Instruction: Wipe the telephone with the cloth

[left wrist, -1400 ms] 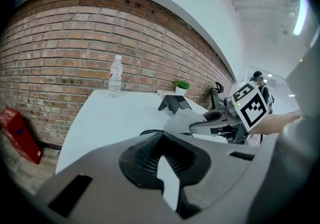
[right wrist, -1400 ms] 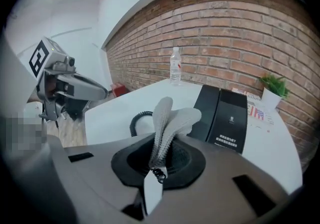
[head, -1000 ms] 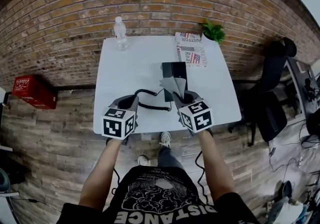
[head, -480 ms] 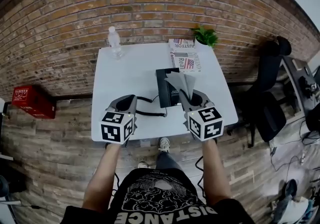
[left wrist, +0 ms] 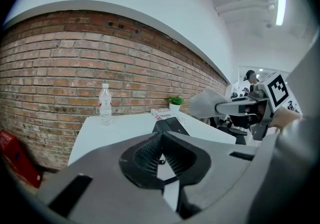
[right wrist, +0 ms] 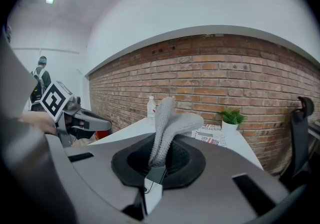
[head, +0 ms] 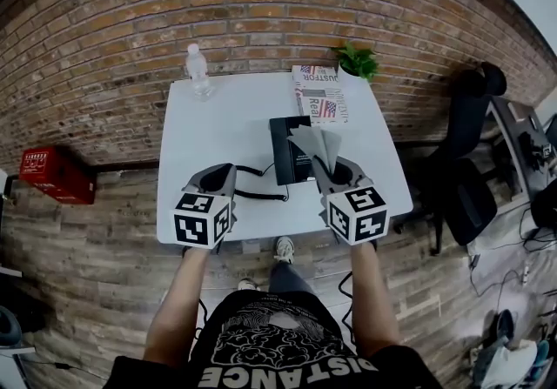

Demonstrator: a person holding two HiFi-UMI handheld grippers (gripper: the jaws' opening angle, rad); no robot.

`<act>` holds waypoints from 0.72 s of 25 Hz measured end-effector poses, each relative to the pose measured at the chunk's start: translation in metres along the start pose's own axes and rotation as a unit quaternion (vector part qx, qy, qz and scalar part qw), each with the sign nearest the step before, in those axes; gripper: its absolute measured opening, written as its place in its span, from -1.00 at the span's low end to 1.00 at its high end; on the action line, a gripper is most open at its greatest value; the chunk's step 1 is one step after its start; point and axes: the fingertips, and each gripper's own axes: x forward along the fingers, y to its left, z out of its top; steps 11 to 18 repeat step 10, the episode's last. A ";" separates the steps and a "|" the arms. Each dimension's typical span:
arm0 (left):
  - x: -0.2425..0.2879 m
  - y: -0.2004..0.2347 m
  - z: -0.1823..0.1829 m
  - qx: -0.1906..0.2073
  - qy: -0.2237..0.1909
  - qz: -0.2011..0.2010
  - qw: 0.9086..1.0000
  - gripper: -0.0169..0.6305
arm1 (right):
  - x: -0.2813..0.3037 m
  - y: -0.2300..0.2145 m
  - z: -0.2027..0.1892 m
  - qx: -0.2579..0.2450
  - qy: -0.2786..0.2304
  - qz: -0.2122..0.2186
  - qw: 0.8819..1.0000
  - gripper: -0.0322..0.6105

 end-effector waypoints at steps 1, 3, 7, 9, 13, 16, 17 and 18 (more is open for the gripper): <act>0.001 -0.001 0.000 0.001 0.001 -0.001 1.000 -0.93 | -0.001 -0.001 0.000 0.000 0.000 0.000 1.000 -0.86; 0.002 -0.003 -0.001 0.002 0.001 -0.002 1.000 -0.93 | -0.002 -0.002 0.000 0.000 -0.001 -0.002 1.000 -0.86; 0.004 -0.004 -0.001 0.004 0.000 -0.003 1.000 -0.93 | -0.003 -0.002 -0.001 -0.001 -0.003 -0.002 1.000 -0.86; 0.005 -0.004 -0.001 0.005 0.000 -0.004 1.000 -0.93 | -0.002 -0.002 -0.001 -0.001 -0.004 -0.001 1.000 -0.86; 0.005 -0.005 -0.001 0.006 0.000 -0.004 1.000 -0.93 | -0.002 -0.002 -0.001 -0.001 -0.003 -0.001 1.000 -0.87; 0.005 -0.005 -0.001 0.006 0.000 -0.004 1.000 -0.93 | -0.002 -0.002 -0.001 -0.001 -0.003 -0.001 1.000 -0.87; 0.005 -0.005 -0.001 0.006 0.000 -0.004 1.000 -0.93 | -0.002 -0.002 -0.001 -0.001 -0.003 -0.001 1.000 -0.87; 0.005 -0.005 -0.001 0.006 0.000 -0.004 1.000 -0.93 | -0.002 -0.002 -0.001 -0.001 -0.003 -0.001 1.000 -0.87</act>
